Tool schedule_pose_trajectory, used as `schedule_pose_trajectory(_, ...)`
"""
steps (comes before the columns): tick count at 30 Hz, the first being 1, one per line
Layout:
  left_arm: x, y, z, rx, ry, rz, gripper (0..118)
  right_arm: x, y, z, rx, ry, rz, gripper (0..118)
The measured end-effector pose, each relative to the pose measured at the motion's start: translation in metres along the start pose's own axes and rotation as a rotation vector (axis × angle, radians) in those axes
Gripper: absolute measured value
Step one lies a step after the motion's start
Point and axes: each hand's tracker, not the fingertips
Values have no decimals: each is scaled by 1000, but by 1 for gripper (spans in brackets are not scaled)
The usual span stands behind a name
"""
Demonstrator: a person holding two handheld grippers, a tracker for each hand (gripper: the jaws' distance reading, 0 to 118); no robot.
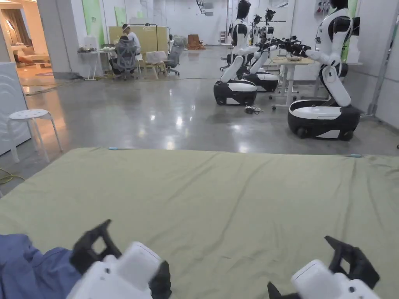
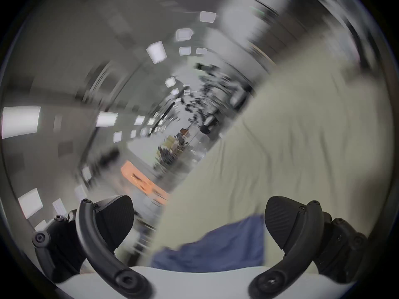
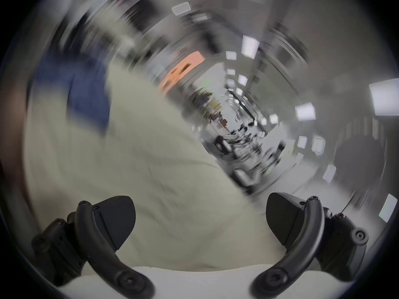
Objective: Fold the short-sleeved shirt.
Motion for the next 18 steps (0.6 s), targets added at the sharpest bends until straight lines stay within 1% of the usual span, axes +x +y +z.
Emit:
schedule_pose_trajectory(1, -16, 0, 7, 37, -12, 225, 118, 11, 4, 7, 57, -26, -181, 118)
schedule_pose_trajectory(3, -40, -7, 16, 96, -34, 598, 118, 19, 0, 16, 132, -50, -380, 118)
schedule_pose_trajectory(4, -44, -12, 17, 80, -13, 712, 118, 20, -3, 17, 136, -71, -424, 118)
schedule_pose_trajectory(5, -46, -16, 16, 57, -3, 770, 118, 15, -5, 18, 124, -74, -437, 118)
schedule_pose_trajectory(6, -43, -17, 15, 37, -11, 780, 118, 17, -9, 18, 116, -65, -464, 118)
schedule_pose_trajectory(7, -40, -18, 15, 26, -10, 779, 118, 17, -14, 18, 112, -83, -477, 118)
schedule_pose_trajectory(10, -31, -26, 17, 36, 51, 674, 118, 13, -23, 15, 83, -122, -511, 118)
schedule_pose_trajectory(12, -22, -21, 19, 41, 86, 642, 118, 13, -28, 14, 72, -162, -517, 118)
schedule_pose_trajectory(15, -23, -24, 14, 44, 68, 651, 118, 15, -28, 12, 65, -159, -559, 118)
schedule_pose_trajectory(16, -21, -22, 14, 54, 83, 640, 118, 16, -27, 13, 69, -159, -572, 118)
schedule_pose_trajectory(18, -21, -19, 15, 75, 95, 619, 118, 17, -25, 11, 75, -164, -571, 118)
